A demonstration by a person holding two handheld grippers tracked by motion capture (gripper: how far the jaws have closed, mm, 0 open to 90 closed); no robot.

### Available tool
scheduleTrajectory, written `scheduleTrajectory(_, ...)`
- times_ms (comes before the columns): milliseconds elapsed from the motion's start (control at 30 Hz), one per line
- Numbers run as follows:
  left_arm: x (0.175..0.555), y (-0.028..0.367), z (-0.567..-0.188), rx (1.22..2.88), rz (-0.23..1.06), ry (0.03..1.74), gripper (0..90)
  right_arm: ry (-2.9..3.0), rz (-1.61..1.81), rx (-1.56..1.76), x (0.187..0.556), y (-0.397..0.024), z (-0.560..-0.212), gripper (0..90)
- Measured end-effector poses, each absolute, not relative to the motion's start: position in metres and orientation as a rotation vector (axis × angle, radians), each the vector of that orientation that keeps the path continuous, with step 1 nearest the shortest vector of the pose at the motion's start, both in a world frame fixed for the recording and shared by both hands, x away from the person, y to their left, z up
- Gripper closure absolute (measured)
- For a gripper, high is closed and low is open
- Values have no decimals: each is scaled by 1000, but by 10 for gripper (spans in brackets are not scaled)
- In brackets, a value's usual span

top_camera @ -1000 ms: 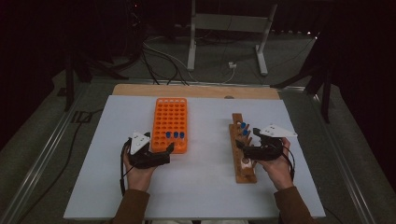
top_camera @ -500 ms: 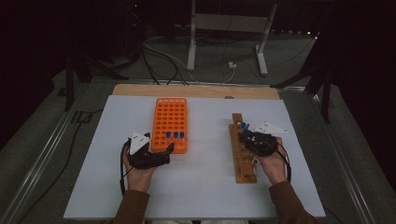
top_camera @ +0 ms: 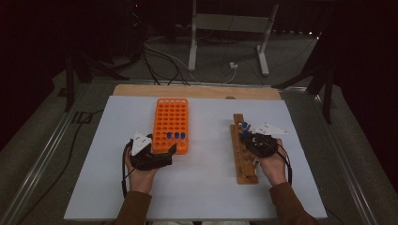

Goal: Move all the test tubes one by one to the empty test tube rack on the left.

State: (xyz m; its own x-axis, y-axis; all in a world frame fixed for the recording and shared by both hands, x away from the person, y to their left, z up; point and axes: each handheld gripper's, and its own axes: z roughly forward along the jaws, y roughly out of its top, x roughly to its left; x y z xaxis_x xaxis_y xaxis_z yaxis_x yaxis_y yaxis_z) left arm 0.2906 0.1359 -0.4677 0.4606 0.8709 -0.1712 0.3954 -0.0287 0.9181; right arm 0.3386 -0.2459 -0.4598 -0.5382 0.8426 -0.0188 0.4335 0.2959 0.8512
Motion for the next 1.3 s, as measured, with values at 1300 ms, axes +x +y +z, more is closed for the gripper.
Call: scheduleTrajectory(1300, 285, 129, -455, 1639, 542, 1048, 19, 1977, 1329, 1148, 320, -266, -428, 767)
